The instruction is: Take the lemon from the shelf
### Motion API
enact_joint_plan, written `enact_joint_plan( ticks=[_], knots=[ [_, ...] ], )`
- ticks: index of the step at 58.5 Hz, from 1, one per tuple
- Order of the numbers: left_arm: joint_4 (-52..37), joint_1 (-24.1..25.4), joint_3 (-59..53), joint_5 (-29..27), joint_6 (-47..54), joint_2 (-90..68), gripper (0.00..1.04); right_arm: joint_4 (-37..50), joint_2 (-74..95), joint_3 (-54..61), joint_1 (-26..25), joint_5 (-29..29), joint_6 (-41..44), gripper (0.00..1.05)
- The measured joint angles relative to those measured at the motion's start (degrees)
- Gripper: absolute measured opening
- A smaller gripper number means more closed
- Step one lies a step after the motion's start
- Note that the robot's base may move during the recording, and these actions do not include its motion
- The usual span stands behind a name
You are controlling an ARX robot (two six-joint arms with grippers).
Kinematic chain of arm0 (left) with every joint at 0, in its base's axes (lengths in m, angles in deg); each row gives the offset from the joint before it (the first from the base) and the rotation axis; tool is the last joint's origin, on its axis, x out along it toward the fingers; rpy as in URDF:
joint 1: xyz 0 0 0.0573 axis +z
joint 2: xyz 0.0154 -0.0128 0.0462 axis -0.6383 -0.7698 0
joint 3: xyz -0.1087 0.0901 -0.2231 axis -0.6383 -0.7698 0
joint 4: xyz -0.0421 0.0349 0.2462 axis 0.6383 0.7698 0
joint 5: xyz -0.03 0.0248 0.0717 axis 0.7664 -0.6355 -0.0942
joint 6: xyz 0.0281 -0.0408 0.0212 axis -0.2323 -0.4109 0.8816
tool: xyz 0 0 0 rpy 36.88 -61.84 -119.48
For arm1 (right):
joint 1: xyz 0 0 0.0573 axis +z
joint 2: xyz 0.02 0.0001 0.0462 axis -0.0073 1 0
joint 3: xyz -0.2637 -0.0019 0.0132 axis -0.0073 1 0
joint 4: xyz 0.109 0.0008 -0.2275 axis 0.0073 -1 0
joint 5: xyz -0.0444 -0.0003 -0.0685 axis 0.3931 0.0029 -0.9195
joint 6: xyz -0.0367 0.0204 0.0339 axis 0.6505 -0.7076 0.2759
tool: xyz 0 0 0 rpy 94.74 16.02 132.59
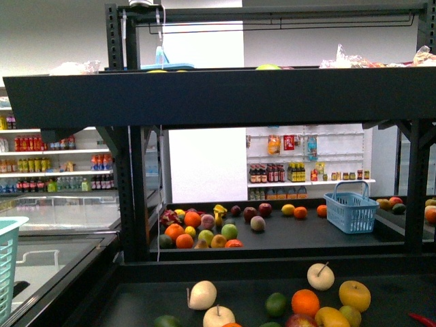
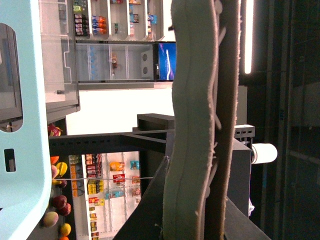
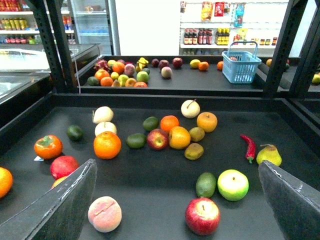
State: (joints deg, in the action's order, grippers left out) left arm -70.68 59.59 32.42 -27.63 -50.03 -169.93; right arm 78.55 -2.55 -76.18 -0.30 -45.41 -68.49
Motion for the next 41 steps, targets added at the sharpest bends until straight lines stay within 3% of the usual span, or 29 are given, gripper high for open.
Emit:
enact_joint_plan(
  ticks=[17,21,41],
  knots=[
    [-5.11,2.16,-2.84,3.04,-0.17,-3.48,0.12,0.00,0.00,0.00,0.00,0.02,0.00,0.97],
    [-5.07,2.32,-3.67,3.67,1.99,-3.61,0.30,0.00,0.00,0.00,0.00,0.00,0.00,0.97],
    [-1.97,3.85,-7.37,5.18,5.09,-1.53,0.91,0.00,0.00,0.00,0.00,0.02,0.00,0.97]
  ],
)
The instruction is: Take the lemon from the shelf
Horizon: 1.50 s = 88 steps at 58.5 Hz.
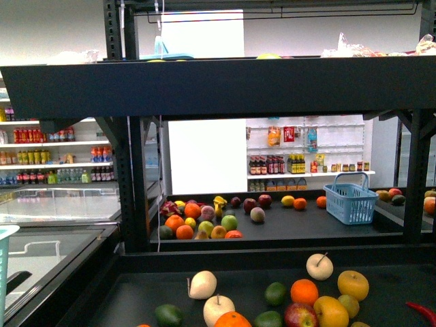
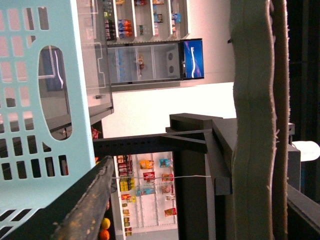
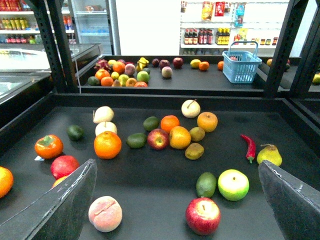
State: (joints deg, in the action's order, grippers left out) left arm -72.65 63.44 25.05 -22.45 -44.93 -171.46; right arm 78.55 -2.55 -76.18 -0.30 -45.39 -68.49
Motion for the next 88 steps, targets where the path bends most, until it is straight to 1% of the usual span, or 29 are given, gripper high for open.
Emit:
enact_joint_plan(
  ticks=[3,7,15,23,28,35,40,46,50,55,60,64,65,67,68,69,70,73,76,79,81,83,88],
  knots=[
    [0.92,0.17,-0.46,0.26,0.42,0.85,0.98,0.00,0.00,0.00,0.00,-0.02,0.00,0.97],
    [2.14,0.31,-1.14,0.46,1.14,2.32,0.96,0.00,0.00,0.00,0.00,0.00,0.00,0.97],
    [4.48,0.63,-2.34,0.77,2.58,5.57,0.97,0.00,0.00,0.00,0.00,-0.02,0.00,0.97],
    [9.81,1.07,-4.42,1.73,5.66,10.67,0.97,0.00,0.00,0.00,0.00,0.00,0.00,0.97],
    [15.67,1.27,-6.29,2.01,9.68,15.54,0.97,0.00,0.00,0.00,0.00,-0.02,0.00,0.97],
    [26.14,1.46,-9.22,-0.28,16.83,22.97,0.97,0.00,0.00,0.00,0.00,0.00,0.00,0.97],
    [35.76,2.01,-12.02,-3.93,24.22,28.68,0.97,0.00,0.00,0.00,0.00,-0.02,0.00,0.97],
    [44.50,2.14,-16.02,-8.72,33.59,35.89,0.97,0.00,0.00,0.00,0.00,0.00,0.00,0.97],
    [50.18,0.72,-19.30,-12.35,42.03,43.95,0.97,0.00,0.00,0.00,0.00,0.00,0.00,0.97],
    [55.19,-2.58,-21.46,-15.21,48.46,51.87,0.97,0.00,0.00,0.00,0.00,0.00,0.00,0.97],
    [60.37,-7.72,-23.91,-19.17,54.49,61.92,0.97,0.00,0.00,0.00,0.00,-0.02,0.00,0.97],
    [62.66,-13.22,-25.94,-23.23,58.71,69.83,0.97,0.00,0.00,0.00,0.00,-0.02,0.00,0.97],
    [62.49,-13.60,-26.34,-22.49,59.23,70.86,0.96,0.00,0.00,0.00,0.00,-0.02,0.00,0.97],
    [61.16,-14.53,-28.37,-14.91,64.87,75.01,0.89,0.00,0.00,0.00,0.00,0.00,0.00,0.97],
    [61.22,-15.54,-29.33,-12.41,67.58,77.13,0.86,0.00,0.00,0.00,0.00,0.00,0.00,0.97],
    [61.68,-17.00,-30.38,-10.32,70.20,79.25,0.82,0.00,0.00,0.00,0.00,-0.02,0.00,0.97],
    [62.05,-17.84,-30.88,-9.18,71.45,80.32,0.81,0.00,0.00,0.00,0.00,0.00,0.02,0.97],
    [65.35,-22.18,-33.88,-5.05,77.42,86.75,0.70,0.00,0.00,0.00,0.00,0.02,0.00,0.97],
    [68.98,-23.52,-35.80,-4.28,81.07,91.76,0.61,0.00,0.00,0.00,0.00,0.02,0.02,0.97],
    [72.76,-23.52,-37.75,-5.38,82.95,97.48,0.51,0.00,0.00,0.00,0.00,-0.20,0.00,0.97],
    [72.89,-23.56,-38.69,-5.29,83.67,99.69,0.45,0.00,0.00,0.00,0.00,-0.17,0.00,0.97],
    [72.59,-23.74,-40.04,-5.22,84.65,102.14,0.34,0.00,0.00,0.00,0.00,-0.15,0.00,0.97],
    [71.80,-23.74,-42.82,-5.29,85.33,103.82,0.17,0.02,-0.04,0.00,0.00,0.02,0.02,0.97]
  ],
)
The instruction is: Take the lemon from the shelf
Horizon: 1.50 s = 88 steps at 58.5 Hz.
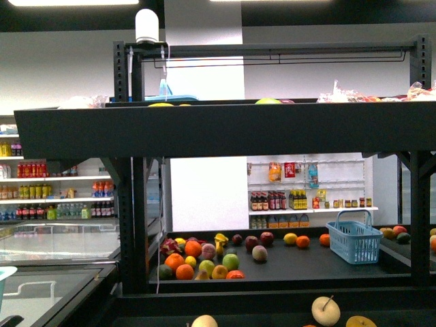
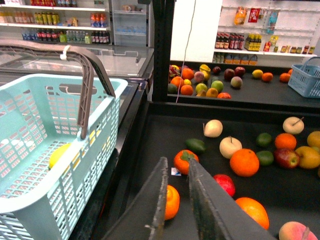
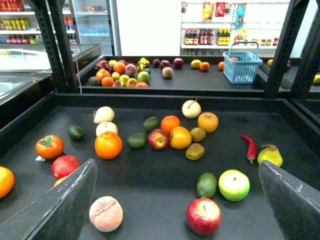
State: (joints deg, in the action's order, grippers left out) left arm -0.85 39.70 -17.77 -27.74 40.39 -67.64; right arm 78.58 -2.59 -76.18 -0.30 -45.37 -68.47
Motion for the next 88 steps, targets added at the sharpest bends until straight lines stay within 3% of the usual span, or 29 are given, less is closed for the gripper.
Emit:
enact_joint_plan(
  ticks=[5,67,88],
  knots=[
    [-0.52,0.00,-2.12,0.09,0.11,1.01,0.02,0.00,0.00,0.00,0.00,0.00,0.00,0.97],
    [-3.02,0.00,-12.59,0.07,0.57,9.66,0.03,0.00,0.00,0.00,0.00,0.00,-0.02,0.97],
    [-3.02,0.00,-12.59,0.07,0.59,9.66,0.71,-0.02,0.00,0.00,0.00,-0.02,-0.02,0.97]
  ],
)
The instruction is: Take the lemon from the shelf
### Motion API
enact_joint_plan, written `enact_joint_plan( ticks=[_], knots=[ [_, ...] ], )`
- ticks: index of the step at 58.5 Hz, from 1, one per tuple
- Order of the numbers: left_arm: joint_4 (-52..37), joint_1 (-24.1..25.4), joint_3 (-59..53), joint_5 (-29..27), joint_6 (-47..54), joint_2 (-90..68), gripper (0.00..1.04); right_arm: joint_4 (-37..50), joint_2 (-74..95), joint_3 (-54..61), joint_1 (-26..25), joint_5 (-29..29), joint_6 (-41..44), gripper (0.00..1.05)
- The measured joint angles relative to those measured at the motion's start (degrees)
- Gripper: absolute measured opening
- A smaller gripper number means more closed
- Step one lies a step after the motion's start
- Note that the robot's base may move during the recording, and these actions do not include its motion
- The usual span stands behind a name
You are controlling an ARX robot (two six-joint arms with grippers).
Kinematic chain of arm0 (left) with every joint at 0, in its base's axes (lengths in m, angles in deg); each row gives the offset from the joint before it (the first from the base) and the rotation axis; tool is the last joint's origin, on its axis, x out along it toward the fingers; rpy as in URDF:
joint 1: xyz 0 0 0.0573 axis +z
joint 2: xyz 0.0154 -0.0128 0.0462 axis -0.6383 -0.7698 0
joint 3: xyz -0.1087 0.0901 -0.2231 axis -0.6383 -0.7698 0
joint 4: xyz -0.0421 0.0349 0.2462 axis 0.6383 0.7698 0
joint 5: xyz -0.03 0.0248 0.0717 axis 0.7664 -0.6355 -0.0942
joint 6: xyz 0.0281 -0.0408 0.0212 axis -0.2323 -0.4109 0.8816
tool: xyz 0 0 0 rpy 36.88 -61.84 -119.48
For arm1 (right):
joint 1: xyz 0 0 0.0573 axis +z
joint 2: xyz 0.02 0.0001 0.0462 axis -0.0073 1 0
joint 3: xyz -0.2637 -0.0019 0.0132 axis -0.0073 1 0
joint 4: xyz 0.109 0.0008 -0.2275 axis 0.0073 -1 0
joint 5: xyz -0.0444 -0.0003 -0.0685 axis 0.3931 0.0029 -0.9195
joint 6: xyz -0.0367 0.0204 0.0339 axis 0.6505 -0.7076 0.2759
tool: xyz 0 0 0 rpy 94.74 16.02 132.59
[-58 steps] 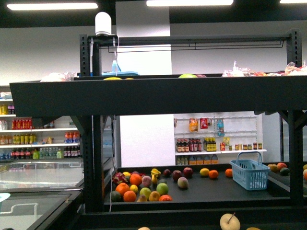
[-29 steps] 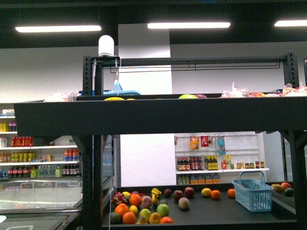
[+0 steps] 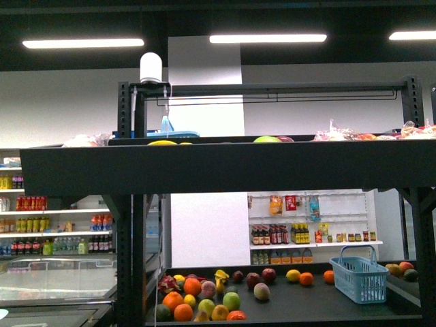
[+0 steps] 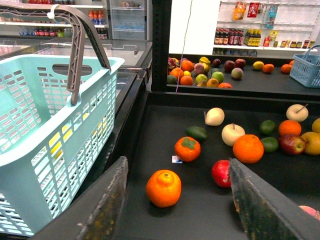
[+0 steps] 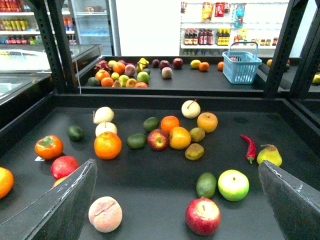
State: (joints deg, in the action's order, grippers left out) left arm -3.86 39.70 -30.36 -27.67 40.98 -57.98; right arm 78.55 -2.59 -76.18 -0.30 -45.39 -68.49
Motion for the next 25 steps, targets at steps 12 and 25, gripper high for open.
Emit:
enact_joint_plan(
  ticks=[12,25],
  knots=[
    [0.00,0.00,0.00,0.00,0.07,0.00,0.97,0.02,0.00,0.00,0.00,0.00,0.02,0.97],
    [0.00,0.00,0.00,0.00,0.07,0.00,0.97,0.02,0.00,0.00,0.00,0.00,0.00,0.97]
  ],
)
